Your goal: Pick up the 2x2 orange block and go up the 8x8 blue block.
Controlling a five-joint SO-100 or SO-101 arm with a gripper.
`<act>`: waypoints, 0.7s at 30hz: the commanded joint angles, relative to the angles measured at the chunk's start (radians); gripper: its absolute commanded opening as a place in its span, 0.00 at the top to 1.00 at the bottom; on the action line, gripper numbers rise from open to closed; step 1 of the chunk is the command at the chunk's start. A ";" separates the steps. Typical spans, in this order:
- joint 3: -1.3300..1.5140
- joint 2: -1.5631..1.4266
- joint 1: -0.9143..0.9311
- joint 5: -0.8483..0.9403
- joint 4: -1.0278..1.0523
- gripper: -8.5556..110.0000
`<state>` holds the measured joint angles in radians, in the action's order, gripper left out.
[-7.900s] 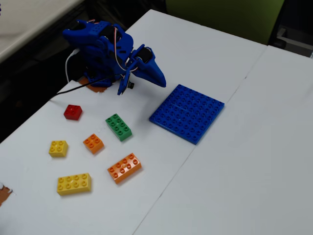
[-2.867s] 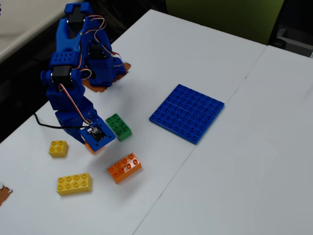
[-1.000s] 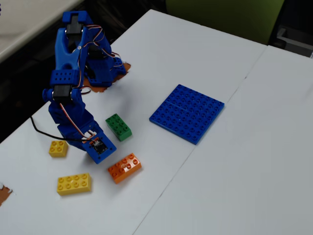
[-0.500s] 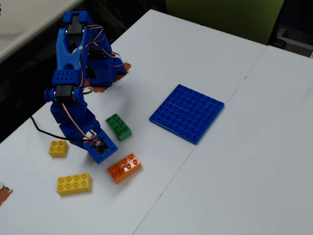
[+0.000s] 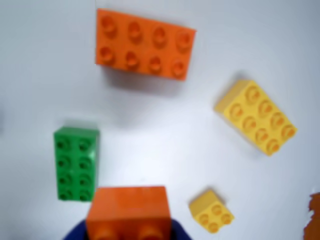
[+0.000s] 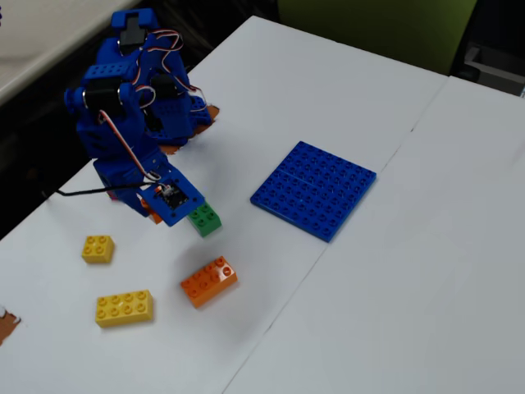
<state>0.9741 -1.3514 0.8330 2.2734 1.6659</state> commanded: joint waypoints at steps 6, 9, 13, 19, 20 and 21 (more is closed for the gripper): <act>-0.100 -0.117 -0.198 -0.209 0.051 0.93; -0.130 -0.117 -0.278 -0.288 0.060 0.93; -0.149 -0.120 -0.376 -0.374 0.060 0.93; -0.189 -0.100 -0.518 -0.499 0.061 0.93; -0.196 -0.091 -0.540 -0.520 0.061 0.93; -0.202 -0.081 -0.565 -0.541 0.061 0.93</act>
<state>0.8283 -1.4113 0.3267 1.7779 1.7227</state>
